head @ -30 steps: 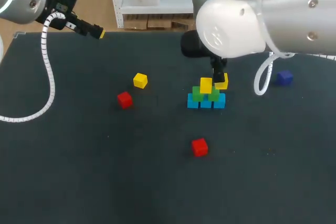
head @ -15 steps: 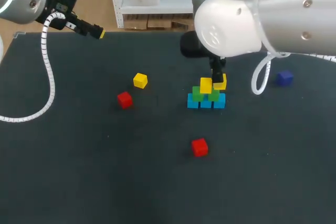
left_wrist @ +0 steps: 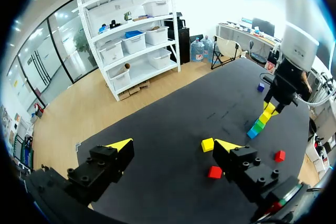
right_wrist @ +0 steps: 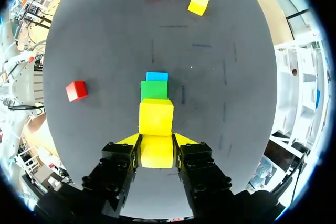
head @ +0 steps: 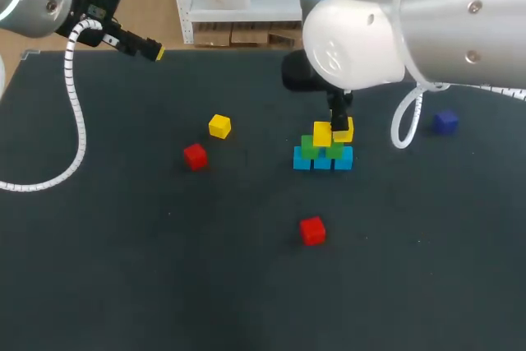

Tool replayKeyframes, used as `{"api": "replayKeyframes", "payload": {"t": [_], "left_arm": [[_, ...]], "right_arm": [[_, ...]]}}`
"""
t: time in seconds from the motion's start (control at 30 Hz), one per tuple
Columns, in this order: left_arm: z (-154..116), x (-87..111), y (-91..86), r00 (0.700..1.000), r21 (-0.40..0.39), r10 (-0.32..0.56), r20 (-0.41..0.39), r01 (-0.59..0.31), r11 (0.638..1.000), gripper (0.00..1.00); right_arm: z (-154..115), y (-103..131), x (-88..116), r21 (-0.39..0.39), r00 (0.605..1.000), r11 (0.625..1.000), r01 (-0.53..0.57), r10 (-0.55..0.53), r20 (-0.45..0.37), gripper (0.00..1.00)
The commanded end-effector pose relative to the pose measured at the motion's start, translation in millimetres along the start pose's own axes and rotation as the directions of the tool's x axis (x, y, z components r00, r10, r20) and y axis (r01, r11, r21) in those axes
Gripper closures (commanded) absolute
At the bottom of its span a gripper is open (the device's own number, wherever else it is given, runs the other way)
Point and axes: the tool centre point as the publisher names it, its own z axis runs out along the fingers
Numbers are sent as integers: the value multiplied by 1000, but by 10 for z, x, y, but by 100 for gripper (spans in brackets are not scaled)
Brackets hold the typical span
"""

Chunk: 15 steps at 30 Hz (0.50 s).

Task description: Place the blue cubes, place green cubes on the blue cubes, place the yellow cubes on the green cubes, then place the red cubes on the yellow cubes, and place purple cube on the red cubes.

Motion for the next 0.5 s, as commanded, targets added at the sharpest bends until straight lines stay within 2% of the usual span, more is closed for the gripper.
{"api": "replayKeyframes", "payload": {"t": [0.03,0.5], "left_arm": [[-1,9,11,1000,4,2,4,-2,1000,0],[-1,9,11,1000,4,2,4,-2,1000,0]], "right_arm": [[19,-27,-4,-7,1000,1000,1,0,4,100],[44,-21,-15,-12,1000,1000,-7,7,5,100]]}}
